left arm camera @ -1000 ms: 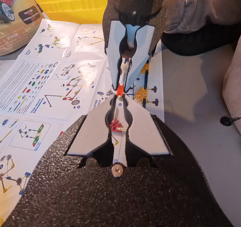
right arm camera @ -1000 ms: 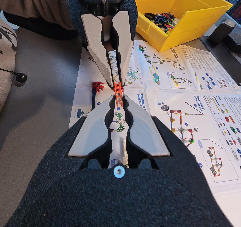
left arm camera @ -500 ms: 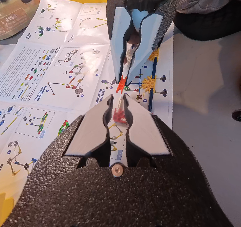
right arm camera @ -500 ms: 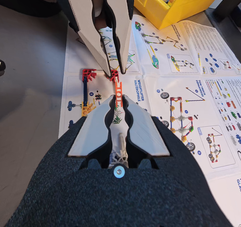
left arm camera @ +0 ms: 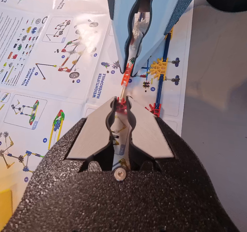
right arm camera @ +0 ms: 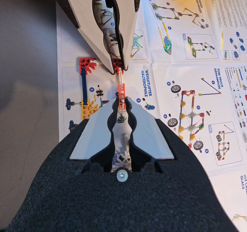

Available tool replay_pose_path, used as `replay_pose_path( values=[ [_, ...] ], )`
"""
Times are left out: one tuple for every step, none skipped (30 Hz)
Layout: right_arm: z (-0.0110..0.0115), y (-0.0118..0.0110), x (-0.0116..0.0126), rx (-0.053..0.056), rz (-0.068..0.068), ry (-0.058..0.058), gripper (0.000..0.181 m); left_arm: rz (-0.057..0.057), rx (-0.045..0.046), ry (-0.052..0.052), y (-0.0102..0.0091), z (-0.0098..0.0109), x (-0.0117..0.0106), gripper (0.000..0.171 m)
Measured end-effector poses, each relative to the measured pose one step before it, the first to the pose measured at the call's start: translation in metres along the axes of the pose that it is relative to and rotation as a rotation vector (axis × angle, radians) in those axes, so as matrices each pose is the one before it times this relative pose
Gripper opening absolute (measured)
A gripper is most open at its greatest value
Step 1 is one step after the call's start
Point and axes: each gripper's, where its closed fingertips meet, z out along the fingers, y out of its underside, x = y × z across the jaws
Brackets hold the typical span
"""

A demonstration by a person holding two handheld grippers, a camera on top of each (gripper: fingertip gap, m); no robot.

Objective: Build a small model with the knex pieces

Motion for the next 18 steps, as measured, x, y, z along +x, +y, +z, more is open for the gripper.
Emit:
replay_pose_path(
  values=[
    [0.00043, 0.00003, -0.00015, -0.0094, -0.0029, -0.0047, 0.009, 0.0039, -0.00153, -0.0014, 0.00008, 0.00019, 0.00021, 0.011],
    [0.00019, 0.00026, -0.00014, -0.0082, 0.0029, -0.0075, 0.009, 0.0003, 0.00019, -0.0002, -0.00007, -0.0001, 0.00001, 0.011],
    [0.00003, 0.00027, 0.00009, -0.0067, 0.0096, -0.0102, 0.009, -0.0012, 0.00016, 0.0013, 0.00002, 0.0, 0.00013, 0.011],
    [0.00009, 0.0001, -0.00003, -0.0049, 0.008, -0.0087, 0.009, -0.0004, -0.00009, 0.0005, -0.00002, -0.00008, -0.00005, 0.011],
    [0.00011, 0.00007, 0.00004, -0.0036, 0.001, -0.0039, 0.01, 0.0009, -0.0002, -0.0007, 0.0, 0.00012, 0.00004, 0.011],
    [-0.00002, -0.00006, 0.00016, -0.0024, -0.0055, 0.0005, 0.01, 0.0013, 0.00018, -0.0012, -0.00004, -0.00002, -0.00003, 0.011],
    [-0.0001, -0.00017, 0.00015, -0.001, -0.0073, 0.0035, 0.01, 0.0011, 0.00037, -0.0012, -0.00014, -0.00008, -0.00003, 0.011],
    [0.0, -0.00024, 0.00056, -0.0001, -0.0044, 0.0043, 0.012, 0.0008, 0.00065, -0.001, -0.00004, -0.00005, -0.00003, 0.011],
    [-0.00007, -0.00088, -0.00015, 0.0035, 0.0002, -0.0017, 0.015, -0.0002, 0.00098, -0.0008, -0.00012, -0.0001, -0.00008, 0.011],
    [-0.00045, -0.0018, -0.00059, 0.0096, 0.0042, -0.0056, 0.016, -0.0013, 0.00137, -0.0009, -0.00017, -0.00016, -0.00031, 0.011],
    [-0.00068, -0.00227, -0.00079, 0.0118, 0.0051, -0.0075, 0.016, -0.0018, 0.0023, -0.0011, -0.00032, -0.00035, -0.00043, 0.012],
    [-0.00093, -0.00247, 0.00011, 0.0122, 0.0029, -0.0021, 0.016, -0.0017, 0.00271, -0.0006, -0.00036, -0.00036, -0.00029, 0.012],
    [-0.00098, -0.00215, 0.00096, 0.0105, 0.0019, 0.0021, 0.016, -0.0022, 0.00288, -0.0015, -0.00041, -0.00031, -0.00046, 0.011],
    [-0.00095, -0.00224, 0.00095, 0.01, 0.0031, 0.0009, 0.016, -0.003, 0.00278, -0.0005, -0.0003, -0.00038, -0.00045, 0.011],
    [-0.00065, -0.00219, 0.00027, 0.0077, 0.0055, -0.0064, 0.016, -0.0033, 0.00214, 0.0011, -0.00029, -0.00019, -0.00018, 0.011],
    [0.00006, -0.00205, 0.00009, 0.0062, 0.0077, -0.0093, 0.015, -0.0035, 0.00064, 0.0004, -0.00005, -0.00001, -0.00034, 0.01],
    [0.00059, -0.00198, 0.00099, 0.0042, 0.0081, -0.0056, 0.013, -0.0028, -0.0011, -0.0006, 0.00019, 0.00016, -0.00048, 0.009],
    [0.00125, -0.00095, 0.00046, -0.0025, 0.0069, -0.0091, 0.012, -0.0007, -0.00231, 0.0003, 0.00021, 0.00029, 0.00003, 0.009]
  ],
)
